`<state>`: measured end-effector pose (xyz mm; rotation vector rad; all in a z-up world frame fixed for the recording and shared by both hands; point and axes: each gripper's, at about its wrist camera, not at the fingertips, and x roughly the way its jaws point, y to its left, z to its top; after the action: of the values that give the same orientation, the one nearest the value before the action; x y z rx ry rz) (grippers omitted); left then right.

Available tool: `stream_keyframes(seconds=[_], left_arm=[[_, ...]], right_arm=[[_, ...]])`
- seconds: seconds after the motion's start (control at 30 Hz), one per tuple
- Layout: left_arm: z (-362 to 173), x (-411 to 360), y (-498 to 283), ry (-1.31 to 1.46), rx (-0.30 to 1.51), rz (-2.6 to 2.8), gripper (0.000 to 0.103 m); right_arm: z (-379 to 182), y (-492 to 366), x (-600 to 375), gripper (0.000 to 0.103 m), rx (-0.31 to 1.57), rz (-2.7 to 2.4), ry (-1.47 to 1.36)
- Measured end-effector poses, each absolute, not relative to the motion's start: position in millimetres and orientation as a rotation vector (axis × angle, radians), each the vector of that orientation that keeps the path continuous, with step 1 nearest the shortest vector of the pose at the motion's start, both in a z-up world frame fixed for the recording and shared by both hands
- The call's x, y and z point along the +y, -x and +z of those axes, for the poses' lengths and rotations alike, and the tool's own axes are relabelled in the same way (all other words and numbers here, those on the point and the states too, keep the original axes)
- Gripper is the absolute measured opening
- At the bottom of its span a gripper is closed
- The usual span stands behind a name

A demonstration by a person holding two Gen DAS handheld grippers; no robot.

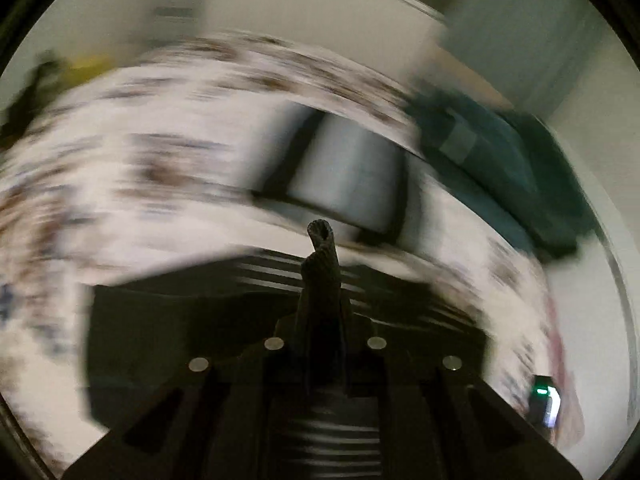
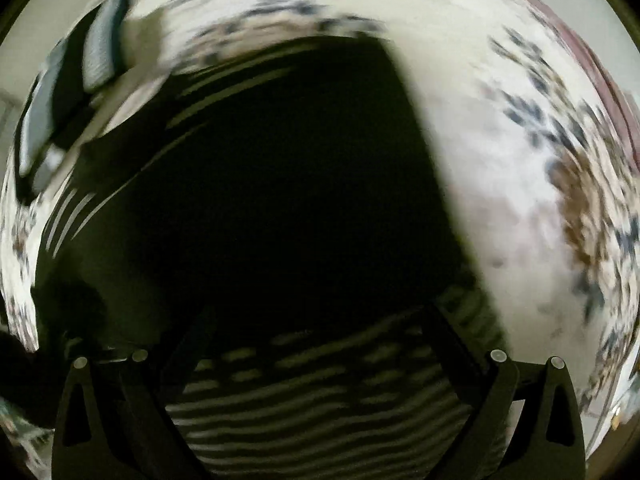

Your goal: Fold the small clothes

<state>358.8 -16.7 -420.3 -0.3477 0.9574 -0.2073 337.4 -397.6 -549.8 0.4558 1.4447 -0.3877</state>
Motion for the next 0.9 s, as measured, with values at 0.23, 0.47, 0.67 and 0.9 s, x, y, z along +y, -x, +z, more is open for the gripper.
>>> stream_keyframes(seconds=[0.23, 0.47, 0.67, 0.9], left_arm=[[-471, -249, -362, 0.199, 1.140, -0.517, 0.008], [-502, -294, -356, 0.039, 1.222, -0.420, 0.036], [-510, -193, -308, 0.047, 1.241, -0.219, 0.089], [-590, -48, -221, -0.055, 1.404, 0.178, 0.090]], right_arm=[[-547, -287, -514, 0.103, 1.462, -0.494, -0.571], [-568, -242, -605, 0.082, 1.499, -0.341, -0.777], [-552, -232, -619, 0.043, 1.521, -0.166, -0.807], [-531, -318, -576, 0.054, 1.455, 0.034, -0.719]])
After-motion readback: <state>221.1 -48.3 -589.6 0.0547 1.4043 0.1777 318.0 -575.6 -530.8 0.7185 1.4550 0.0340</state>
